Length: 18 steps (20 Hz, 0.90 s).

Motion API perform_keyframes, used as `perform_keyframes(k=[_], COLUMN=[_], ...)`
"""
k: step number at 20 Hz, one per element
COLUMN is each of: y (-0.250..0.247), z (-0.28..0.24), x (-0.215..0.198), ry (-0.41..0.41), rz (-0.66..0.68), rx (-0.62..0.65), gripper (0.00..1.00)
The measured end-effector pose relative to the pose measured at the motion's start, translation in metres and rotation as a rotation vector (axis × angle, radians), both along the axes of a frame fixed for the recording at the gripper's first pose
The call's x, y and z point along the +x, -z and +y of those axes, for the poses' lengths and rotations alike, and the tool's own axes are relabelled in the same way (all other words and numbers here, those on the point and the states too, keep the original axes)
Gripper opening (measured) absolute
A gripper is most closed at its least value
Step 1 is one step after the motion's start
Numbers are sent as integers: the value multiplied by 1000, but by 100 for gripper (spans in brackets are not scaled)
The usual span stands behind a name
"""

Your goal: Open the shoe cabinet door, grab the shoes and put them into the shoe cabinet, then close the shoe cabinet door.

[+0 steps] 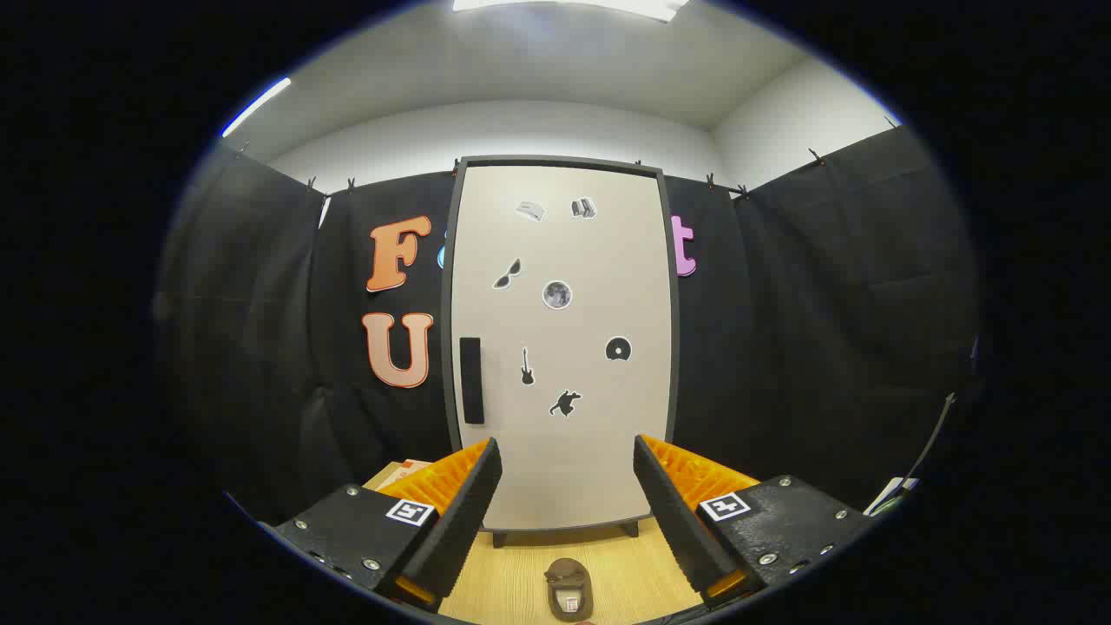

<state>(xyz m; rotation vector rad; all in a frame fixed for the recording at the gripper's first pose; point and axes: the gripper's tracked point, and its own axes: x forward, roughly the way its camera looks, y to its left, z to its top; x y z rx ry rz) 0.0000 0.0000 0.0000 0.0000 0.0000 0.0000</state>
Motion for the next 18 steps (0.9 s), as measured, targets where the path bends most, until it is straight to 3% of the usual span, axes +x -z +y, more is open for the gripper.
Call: perform_keyframes(k=[18], y=[8], z=[5], x=[1], ry=[-65], rz=[61], rx=[-11], gripper=[95])
